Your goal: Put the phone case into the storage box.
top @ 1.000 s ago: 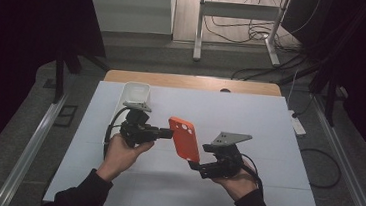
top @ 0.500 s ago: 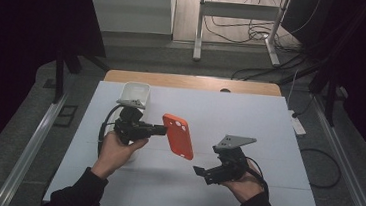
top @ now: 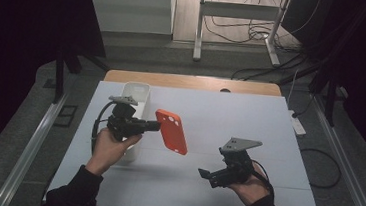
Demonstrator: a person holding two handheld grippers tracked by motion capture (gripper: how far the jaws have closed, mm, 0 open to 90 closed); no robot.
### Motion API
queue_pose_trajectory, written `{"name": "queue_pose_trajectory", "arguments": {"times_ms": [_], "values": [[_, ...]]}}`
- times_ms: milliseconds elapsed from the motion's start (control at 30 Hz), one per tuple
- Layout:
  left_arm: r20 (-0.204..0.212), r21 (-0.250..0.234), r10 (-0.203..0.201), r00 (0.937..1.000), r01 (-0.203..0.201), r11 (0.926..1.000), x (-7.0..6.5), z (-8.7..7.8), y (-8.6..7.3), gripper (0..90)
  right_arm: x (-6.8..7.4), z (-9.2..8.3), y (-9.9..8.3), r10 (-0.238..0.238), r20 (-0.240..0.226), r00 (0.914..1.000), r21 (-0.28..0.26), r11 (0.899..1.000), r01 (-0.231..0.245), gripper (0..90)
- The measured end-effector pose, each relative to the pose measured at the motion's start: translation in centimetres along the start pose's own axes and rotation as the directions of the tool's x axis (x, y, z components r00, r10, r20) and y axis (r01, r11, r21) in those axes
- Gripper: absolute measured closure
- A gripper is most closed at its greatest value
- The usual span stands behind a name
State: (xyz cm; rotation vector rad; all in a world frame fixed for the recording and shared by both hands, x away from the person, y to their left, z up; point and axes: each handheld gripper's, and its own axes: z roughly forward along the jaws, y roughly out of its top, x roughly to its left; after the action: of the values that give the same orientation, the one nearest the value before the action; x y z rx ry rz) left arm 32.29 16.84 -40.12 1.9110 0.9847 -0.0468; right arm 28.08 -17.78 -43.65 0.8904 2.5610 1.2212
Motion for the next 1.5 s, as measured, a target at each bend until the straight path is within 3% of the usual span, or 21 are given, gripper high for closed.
{"name": "queue_pose_trajectory", "arguments": {"times_ms": [533, 833, 1267, 1500], "values": [[-0.041, -0.012, -0.01, 0.9991, 0.009, 0.9999, 1.3, -1.1, 0.6, 89.4, -0.2, -1.3, -1.3, 0.009, 0.021, 0.9997, 0.0, 1.0, -0.009, 0.0], [-0.06, -0.019, -0.013, 0.9981, 0.012, 0.9997, 2.0, -1.7, 1.1, 89.4, -0.7, -2.4, -2.7, 0.027, 0.047, 0.9985, 0.027, 0.999, -0.028, 0.0], [-0.088, -0.024, -0.021, 0.9959, 0.019, 0.9995, 2.7, -2.3, 1.6, 89.4, -1.5, -4.9, -4.6, 0.081, 0.115, 0.99, -0.005, 0.997, -0.081, 0.0], [-0.105, -0.019, -0.012, 0.9944, 0.01, 0.9998, 2.8, -2.9, 2.5, 89.4, -2.0, -6.0, -5.8, 0.11, 0.163, 0.9805, -0.001, 0.994, -0.111, 0.0]]}}
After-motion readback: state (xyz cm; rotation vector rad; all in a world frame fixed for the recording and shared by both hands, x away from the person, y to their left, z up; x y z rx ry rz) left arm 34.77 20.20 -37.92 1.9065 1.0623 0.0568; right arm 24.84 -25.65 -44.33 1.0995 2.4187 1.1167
